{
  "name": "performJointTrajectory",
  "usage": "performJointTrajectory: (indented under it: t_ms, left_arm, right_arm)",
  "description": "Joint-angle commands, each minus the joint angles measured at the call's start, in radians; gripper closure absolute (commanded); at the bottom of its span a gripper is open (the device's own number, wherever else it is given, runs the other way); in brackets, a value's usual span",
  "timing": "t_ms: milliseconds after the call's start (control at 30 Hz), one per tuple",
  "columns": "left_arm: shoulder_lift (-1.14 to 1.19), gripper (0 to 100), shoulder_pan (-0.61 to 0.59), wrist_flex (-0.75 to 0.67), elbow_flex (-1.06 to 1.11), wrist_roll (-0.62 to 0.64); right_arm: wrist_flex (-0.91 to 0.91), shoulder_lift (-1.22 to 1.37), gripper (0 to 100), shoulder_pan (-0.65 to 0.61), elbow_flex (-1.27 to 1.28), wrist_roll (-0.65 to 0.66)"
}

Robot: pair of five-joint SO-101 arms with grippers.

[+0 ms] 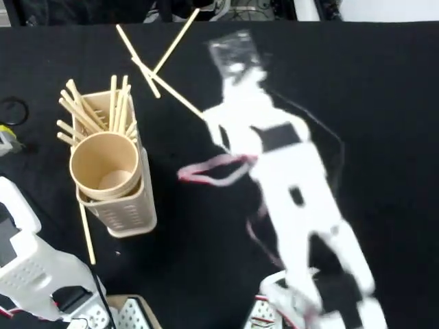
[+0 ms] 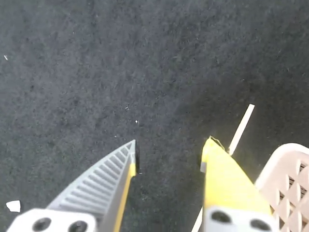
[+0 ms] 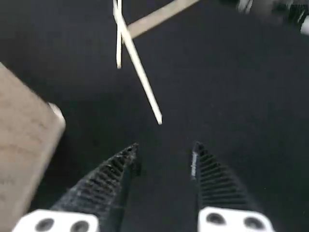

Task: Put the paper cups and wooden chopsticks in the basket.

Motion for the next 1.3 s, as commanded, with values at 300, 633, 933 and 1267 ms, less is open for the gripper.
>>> performJointTrajectory:
  t_ms: [300,633,933,1267]
  left_arm:
    - [-0.023,78,0.008,-0.003,0.019,0.031]
    - [-0.023,78,0.010,-0.003,0.018,0.031]
    - [-0.023,78,0.012,-0.003,0.021,0.032]
    - [-0.023,78,0.010,-0.003,0.021,0.031]
  right_arm:
    - [0.132,0.716,62.2,-0.051,-0.509,0.368]
    - [-0.006,0.875,62.4,-0.063,-0.690,0.301]
    - [-0.078,1.000,68.9,-0.064,-0.736,0.256]
    - [0.095,1.133,98.6,-0.043,-0.957,0.284]
